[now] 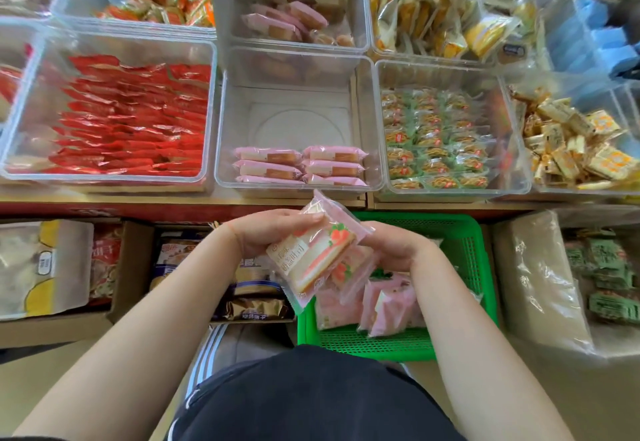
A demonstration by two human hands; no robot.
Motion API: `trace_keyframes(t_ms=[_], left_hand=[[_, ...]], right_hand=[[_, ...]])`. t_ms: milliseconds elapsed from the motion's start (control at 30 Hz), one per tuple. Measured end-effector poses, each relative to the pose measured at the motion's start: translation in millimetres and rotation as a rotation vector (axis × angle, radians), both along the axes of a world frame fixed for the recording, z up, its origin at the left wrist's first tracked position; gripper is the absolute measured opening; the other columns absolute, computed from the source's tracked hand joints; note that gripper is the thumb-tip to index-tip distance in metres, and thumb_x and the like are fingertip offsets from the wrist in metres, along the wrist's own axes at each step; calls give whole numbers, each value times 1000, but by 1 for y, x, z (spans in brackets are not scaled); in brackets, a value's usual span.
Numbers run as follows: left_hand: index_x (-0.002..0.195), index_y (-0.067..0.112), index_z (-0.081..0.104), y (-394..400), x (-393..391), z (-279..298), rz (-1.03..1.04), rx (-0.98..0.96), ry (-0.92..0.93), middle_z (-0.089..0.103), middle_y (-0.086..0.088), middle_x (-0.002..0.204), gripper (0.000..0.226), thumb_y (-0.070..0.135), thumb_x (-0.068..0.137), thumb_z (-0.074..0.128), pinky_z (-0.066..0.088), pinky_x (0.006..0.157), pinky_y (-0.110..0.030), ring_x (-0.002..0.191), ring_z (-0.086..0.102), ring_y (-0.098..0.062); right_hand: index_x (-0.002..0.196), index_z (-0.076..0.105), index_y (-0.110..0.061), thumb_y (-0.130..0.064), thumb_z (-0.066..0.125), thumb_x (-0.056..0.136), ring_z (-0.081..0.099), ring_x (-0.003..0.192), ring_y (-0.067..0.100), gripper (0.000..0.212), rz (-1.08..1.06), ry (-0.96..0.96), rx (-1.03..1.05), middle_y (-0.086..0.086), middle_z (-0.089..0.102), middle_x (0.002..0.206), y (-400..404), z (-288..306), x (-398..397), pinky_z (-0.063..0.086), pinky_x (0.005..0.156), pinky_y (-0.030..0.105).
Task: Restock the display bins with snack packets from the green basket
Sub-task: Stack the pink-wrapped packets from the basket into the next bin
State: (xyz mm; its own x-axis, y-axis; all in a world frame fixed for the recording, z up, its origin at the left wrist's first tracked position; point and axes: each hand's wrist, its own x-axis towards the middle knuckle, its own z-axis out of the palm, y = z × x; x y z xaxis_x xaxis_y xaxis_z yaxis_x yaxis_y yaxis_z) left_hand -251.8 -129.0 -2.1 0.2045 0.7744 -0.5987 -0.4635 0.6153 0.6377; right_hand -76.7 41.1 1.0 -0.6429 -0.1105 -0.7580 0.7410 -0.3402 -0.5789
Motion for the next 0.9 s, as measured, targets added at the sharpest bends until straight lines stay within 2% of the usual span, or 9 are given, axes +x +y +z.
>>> trace_keyframes(t_ms=[67,133,300,400,467,567,667,800,900], left_hand=[[120,8,60,-1,-10,10,-56,26,16,70,-8,107,58,54,85,65,59,78,-31,91,69,-21],[120,7,60,-2,-21,15,20,37,53,70,-9,106,52,48,88,60,59,78,-32,91,69,-22],[98,11,68,11,-60,30,731,-18,389,74,-7,93,26,35,96,60,59,78,-39,83,71,-22],[95,19,65,26,-83,47,843,32,564,73,2,91,19,37,96,60,59,65,-30,79,72,-10],[98,21,64,42,-95,50,852,80,762,70,4,93,16,36,97,60,61,73,-35,87,71,-13],[121,23,63,71,-115,33,667,154,1300,68,4,97,28,36,97,56,52,81,-35,93,63,-21],[131,30,57,92,-128,-5,240,62,1725,67,-6,121,35,30,98,47,43,90,-42,110,57,-34],[127,37,55,95,-126,-57,-250,-134,1774,62,-3,125,33,29,98,42,34,94,-43,115,53,-32],[127,32,54,94,-125,-76,-366,-198,1732,59,-10,129,36,32,95,38,31,100,-45,120,50,-33]], right_hand=[[125,60,-7,-21,61,95,69,103,26,33,72,11,71,10,72,112,-1,14,-14,58,84,38],[120,62,-7,-19,65,91,71,99,25,31,49,37,106,11,72,111,2,25,-27,59,82,37],[118,59,-7,-26,69,85,70,104,28,39,-354,133,208,11,72,113,18,38,-51,54,95,46],[127,56,-11,-23,69,88,67,111,26,43,-653,218,261,7,70,119,31,32,-70,54,94,46],[129,55,-16,-16,66,93,66,109,18,38,-723,242,415,1,69,119,40,29,-87,57,88,37],[127,54,-20,-8,62,94,61,105,7,36,-627,269,805,-7,64,115,54,27,-115,55,78,20],[124,55,-27,-12,61,94,60,105,14,34,-393,326,1119,-2,61,118,69,15,-139,56,78,27],[125,55,-31,-11,51,94,57,104,26,37,47,328,1534,3,62,115,76,-8,-164,46,93,42],[128,55,-27,-11,48,94,52,108,30,38,386,181,1711,8,59,114,75,-19,-170,35,97,41]])
